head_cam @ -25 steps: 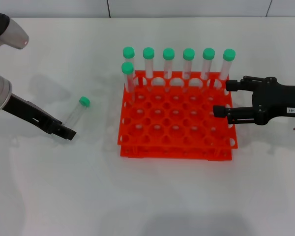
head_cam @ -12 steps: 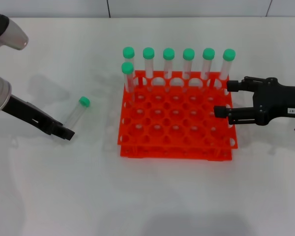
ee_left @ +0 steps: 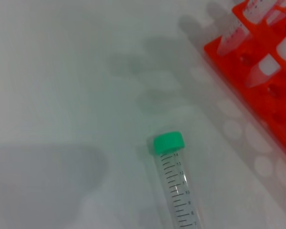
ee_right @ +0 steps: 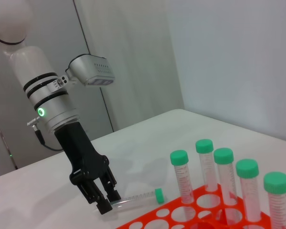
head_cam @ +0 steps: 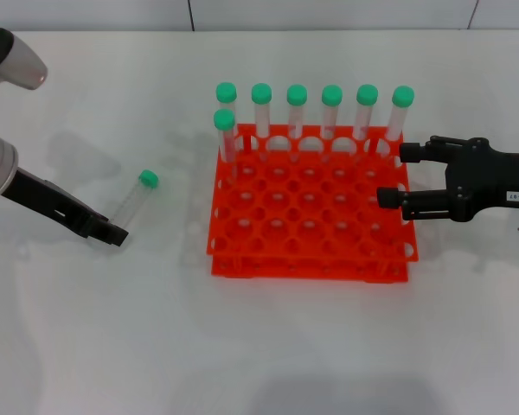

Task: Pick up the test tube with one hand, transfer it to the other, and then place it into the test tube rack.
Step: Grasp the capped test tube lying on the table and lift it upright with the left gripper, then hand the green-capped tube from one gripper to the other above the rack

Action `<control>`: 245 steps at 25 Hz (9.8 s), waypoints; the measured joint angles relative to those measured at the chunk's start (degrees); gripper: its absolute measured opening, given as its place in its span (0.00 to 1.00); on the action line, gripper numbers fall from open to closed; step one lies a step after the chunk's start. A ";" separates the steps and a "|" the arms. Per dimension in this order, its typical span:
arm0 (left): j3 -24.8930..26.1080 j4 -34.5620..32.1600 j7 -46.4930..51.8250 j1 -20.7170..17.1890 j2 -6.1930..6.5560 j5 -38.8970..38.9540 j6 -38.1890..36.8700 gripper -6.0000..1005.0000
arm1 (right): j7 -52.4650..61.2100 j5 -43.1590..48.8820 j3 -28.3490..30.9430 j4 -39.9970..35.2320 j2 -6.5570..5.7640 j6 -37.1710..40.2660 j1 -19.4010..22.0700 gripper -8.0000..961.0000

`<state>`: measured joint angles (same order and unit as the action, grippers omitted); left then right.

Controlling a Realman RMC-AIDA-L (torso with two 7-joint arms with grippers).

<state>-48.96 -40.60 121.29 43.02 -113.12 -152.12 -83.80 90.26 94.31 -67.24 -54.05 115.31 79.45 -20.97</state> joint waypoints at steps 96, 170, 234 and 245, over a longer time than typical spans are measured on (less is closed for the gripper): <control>7.76 -4.33 -28.13 -3.29 -1.08 46.68 4.53 0.20 | -3.11 -3.12 0.45 0.53 -0.03 -2.06 -0.85 0.88; 3.96 11.16 -51.24 -1.63 -5.71 49.81 0.47 0.21 | -6.85 -13.54 4.07 2.07 0.09 -0.91 -9.86 0.87; 3.95 11.16 -50.80 -1.48 -5.86 50.19 1.05 0.21 | -6.35 -14.16 1.94 6.39 0.11 -3.15 -14.96 0.30; 2.85 11.98 -49.77 -2.26 -5.99 53.29 1.84 0.22 | -6.24 -14.16 1.95 6.01 0.08 -3.07 -14.79 0.30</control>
<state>-46.11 -28.62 71.52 40.76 -119.11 -98.83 -81.96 84.02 80.15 -65.29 -48.04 115.39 76.38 -35.77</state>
